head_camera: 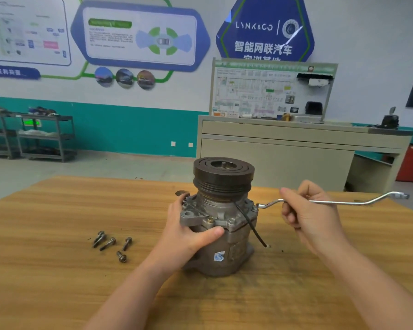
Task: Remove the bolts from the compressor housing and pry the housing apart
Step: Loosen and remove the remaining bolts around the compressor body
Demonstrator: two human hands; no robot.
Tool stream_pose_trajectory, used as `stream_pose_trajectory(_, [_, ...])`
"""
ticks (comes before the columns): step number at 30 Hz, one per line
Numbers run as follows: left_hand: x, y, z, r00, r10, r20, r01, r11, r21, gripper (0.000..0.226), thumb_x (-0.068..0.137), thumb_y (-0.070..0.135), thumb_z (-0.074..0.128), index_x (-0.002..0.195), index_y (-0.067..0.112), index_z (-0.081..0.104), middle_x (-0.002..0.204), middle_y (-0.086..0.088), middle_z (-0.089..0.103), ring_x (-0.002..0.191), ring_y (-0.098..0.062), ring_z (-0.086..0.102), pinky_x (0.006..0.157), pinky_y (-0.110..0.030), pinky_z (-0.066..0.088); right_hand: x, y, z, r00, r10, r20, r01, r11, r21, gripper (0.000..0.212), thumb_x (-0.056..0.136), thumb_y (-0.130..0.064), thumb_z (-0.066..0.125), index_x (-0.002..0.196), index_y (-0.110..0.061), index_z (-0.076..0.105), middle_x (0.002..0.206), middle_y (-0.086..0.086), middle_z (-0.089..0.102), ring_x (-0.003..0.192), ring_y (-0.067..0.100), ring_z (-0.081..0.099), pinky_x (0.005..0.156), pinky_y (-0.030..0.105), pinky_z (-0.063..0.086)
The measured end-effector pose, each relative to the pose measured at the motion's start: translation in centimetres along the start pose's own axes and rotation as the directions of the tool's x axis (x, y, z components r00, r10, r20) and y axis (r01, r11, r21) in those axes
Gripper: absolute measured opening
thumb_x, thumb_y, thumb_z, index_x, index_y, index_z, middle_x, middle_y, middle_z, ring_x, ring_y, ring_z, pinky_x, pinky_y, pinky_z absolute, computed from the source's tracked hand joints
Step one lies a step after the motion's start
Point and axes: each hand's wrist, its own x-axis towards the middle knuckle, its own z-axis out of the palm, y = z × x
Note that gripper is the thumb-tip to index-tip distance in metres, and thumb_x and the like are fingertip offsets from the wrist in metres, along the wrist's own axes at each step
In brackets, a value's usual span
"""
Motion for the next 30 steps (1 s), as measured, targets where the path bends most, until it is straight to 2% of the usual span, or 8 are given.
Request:
stream_pose_trajectory(7, [-0.6, 0.3, 0.5, 0.999, 0.018, -0.048, -0.019, 0.999, -0.030, 0.116, 0.052, 0.057, 0.081, 0.149, 0.028, 0.024, 0.125, 0.025, 0.034, 0.098, 0.036, 0.036, 0.073, 0.007, 0.036, -2.1, 0.7, 0.7, 0.981, -0.176, -0.085, 0.158, 0.969, -0.190, 0.045, 0.092, -0.011, 0.063, 0.050, -0.022, 0.048, 0.050, 0.007, 0.060, 0.038, 0.009, 0.047, 0.041, 0.018, 0.040])
stream_pose_trajectory(14, [-0.6, 0.6, 0.3, 0.999, 0.011, -0.038, -0.010, 1.000, 0.007, 0.110, 0.046, 0.072, 0.076, 0.135, 0.045, 0.018, 0.121, 0.037, 0.027, 0.098, 0.038, 0.031, 0.073, 0.004, 0.036, -2.6, 0.6, 1.8, 0.956, -0.285, -0.065, 0.248, 0.908, -0.337, 0.040, 0.092, -0.013, 0.061, 0.055, -0.019, 0.047, 0.052, 0.007, 0.059, 0.040, 0.010, 0.048, 0.045, 0.020, 0.041])
stream_pose_trajectory(16, [-0.6, 0.7, 0.4, 0.999, 0.001, -0.034, -0.001, 1.000, -0.009, 0.111, 0.045, 0.073, 0.076, 0.134, 0.046, 0.017, 0.122, 0.039, 0.025, 0.099, 0.038, 0.031, 0.072, 0.004, 0.035, -3.2, 0.5, 2.3, 0.918, -0.397, -0.009, 0.349, 0.817, -0.459, 0.039, 0.092, -0.012, 0.061, 0.058, -0.016, 0.041, 0.053, 0.004, 0.053, 0.043, 0.009, 0.046, 0.047, 0.022, 0.035])
stream_pose_trajectory(19, [-0.7, 0.9, 0.3, 1.000, -0.004, -0.027, 0.003, 1.000, -0.029, 0.108, 0.046, 0.070, 0.081, 0.132, 0.047, 0.019, 0.124, 0.038, 0.028, 0.106, 0.029, 0.035, 0.074, 0.001, 0.036, -4.6, -0.3, 3.8, 0.779, -0.556, 0.291, 0.586, 0.478, -0.654, 0.046, 0.083, -0.003, 0.058, 0.059, -0.029, 0.029, 0.049, -0.008, 0.037, 0.045, 0.003, 0.040, 0.045, 0.014, 0.026])
stream_pose_trajectory(22, [-0.8, 1.0, 0.4, 1.000, -0.009, 0.017, 0.011, 0.996, -0.094, 0.080, 0.058, 0.048, 0.088, 0.116, 0.048, 0.033, 0.115, 0.031, 0.056, 0.104, 0.021, 0.051, 0.074, 0.002, 0.041, -5.3, -0.7, 4.9, 0.738, -0.531, 0.417, 0.635, 0.337, -0.696, 0.038, 0.077, -0.004, 0.052, 0.062, -0.031, 0.030, 0.047, -0.012, 0.039, 0.041, 0.004, 0.038, 0.044, 0.014, 0.024])
stream_pose_trajectory(24, [-0.9, 1.1, 0.5, 0.999, 0.003, 0.033, 0.002, 0.992, -0.123, 0.071, 0.061, 0.039, 0.084, 0.111, 0.048, 0.035, 0.104, 0.041, 0.061, 0.099, 0.023, 0.055, 0.072, 0.003, 0.042, -5.0, -0.5, 4.7, 0.814, -0.520, 0.257, 0.537, 0.508, -0.673, 0.047, 0.085, -0.002, 0.056, 0.058, -0.029, 0.029, 0.047, -0.009, 0.040, 0.042, 0.004, 0.040, 0.043, 0.010, 0.026])
stream_pose_trajectory(27, [-0.8, 1.0, 0.3, 0.999, -0.007, 0.049, 0.014, 0.988, -0.153, 0.073, 0.060, 0.041, 0.085, 0.111, 0.051, 0.034, 0.101, 0.050, 0.056, 0.097, 0.025, 0.054, 0.071, 0.003, 0.042, -3.8, 0.1, 2.9, 0.954, -0.297, -0.041, 0.246, 0.852, -0.462, 0.042, 0.089, -0.011, 0.063, 0.055, -0.017, 0.039, 0.048, 0.006, 0.047, 0.043, 0.015, 0.047, 0.043, 0.019, 0.035])
stream_pose_trajectory(30, [-0.6, 0.6, 0.2, 0.998, -0.023, 0.062, 0.031, 0.990, -0.141, 0.080, 0.068, 0.034, 0.089, 0.116, 0.055, 0.028, 0.102, 0.049, 0.056, 0.099, 0.025, 0.054, 0.072, 0.003, 0.042, -1.2, 0.3, 0.7, 0.999, 0.027, 0.044, -0.027, 1.000, -0.012, 0.044, 0.090, -0.007, 0.062, 0.054, -0.019, 0.041, 0.045, 0.006, 0.049, 0.035, 0.014, 0.040, 0.036, 0.020, 0.031])
